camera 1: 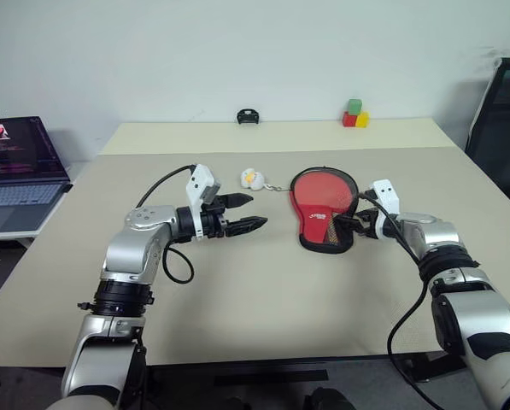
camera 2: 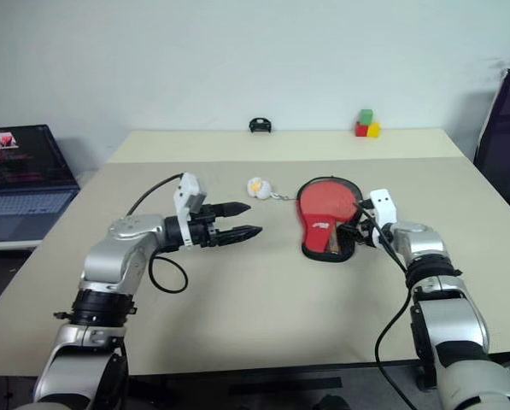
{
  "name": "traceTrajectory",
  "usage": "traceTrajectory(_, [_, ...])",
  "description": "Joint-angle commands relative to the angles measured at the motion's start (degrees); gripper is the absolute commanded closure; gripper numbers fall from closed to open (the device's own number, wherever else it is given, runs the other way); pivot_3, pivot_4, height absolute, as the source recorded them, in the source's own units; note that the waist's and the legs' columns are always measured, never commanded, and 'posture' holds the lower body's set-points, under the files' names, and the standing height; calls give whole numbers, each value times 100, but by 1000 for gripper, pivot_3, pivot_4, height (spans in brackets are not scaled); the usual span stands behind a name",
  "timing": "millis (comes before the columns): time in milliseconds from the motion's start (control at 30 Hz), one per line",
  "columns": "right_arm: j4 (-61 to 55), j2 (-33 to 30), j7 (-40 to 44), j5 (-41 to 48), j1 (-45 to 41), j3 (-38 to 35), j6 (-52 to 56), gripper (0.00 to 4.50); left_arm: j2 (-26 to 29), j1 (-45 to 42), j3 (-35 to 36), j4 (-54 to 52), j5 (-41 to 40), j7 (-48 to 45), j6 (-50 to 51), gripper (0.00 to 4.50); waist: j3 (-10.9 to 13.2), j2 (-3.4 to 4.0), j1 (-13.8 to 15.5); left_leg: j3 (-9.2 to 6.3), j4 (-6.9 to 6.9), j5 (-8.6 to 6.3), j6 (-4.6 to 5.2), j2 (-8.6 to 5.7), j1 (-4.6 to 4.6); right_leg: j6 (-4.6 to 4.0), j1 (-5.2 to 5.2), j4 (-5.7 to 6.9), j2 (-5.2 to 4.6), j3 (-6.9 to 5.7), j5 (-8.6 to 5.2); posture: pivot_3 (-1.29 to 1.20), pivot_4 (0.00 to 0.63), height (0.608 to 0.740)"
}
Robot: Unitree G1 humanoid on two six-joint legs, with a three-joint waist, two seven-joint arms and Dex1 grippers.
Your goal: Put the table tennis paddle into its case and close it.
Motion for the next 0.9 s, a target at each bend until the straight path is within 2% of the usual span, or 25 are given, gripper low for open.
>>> traceTrajectory(33, [156, 122, -73, -88, -129, 3, 157, 2006, 129, 78, -16, -216, -52, 9, -116, 653, -1, 1, -6, 0, 0, 0, 0, 0, 1, -1, 0, 0, 0, 0, 0, 0, 150, 740])
traceTrajectory(267, [158, 270, -163, -166, -87, 58, 238, 4275, 259, 413, -133, -435, -60, -17, -81, 653, -6, -2, -4, -5, 0, -1, 1, 2, 6, -16, 4, 4, 0, 2, 11, 0, 150, 740])
traceTrajectory(300, [138, 283, -166, -166, -76, 60, 254, 4467, 284, 457, -137, -459, -58, -24, -68, 653, -8, -2, -5, -6, 0, 0, 1, 2, 7, -18, 4, 5, 0, 1, 13, 0, 150, 740])
traceTrajectory(467, [-567, 347, 7, -6, 161, 73, 723, 4467, 698, 929, -156, -749, -107, -298, 35, 653, -10, -1, -26, -6, -6, 0, 0, 8, 15, -21, 5, 8, 5, 4, 14, 0, 150, 740])
traceTrajectory(633, [-2378, 363, 257, 294, 880, 247, 1744, 4467, 1002, 1179, -75, -954, -322, -565, 154, 653, -10, -1, -2, -19, -8, 0, 0, 10, 0, -21, 1, -6, 6, -8, 14, 0, 150, 740])
traceTrajectory(900, [-5264, 345, 181, 901, 2043, 434, 3366, 4467, 1443, 1558, -138, -1316, -623, -1017, 273, 653, -10, 0, 6, -23, -18, -1, 2, 12, 1, -23, -2, -8, 6, -10, 12, 0, 150, 740])
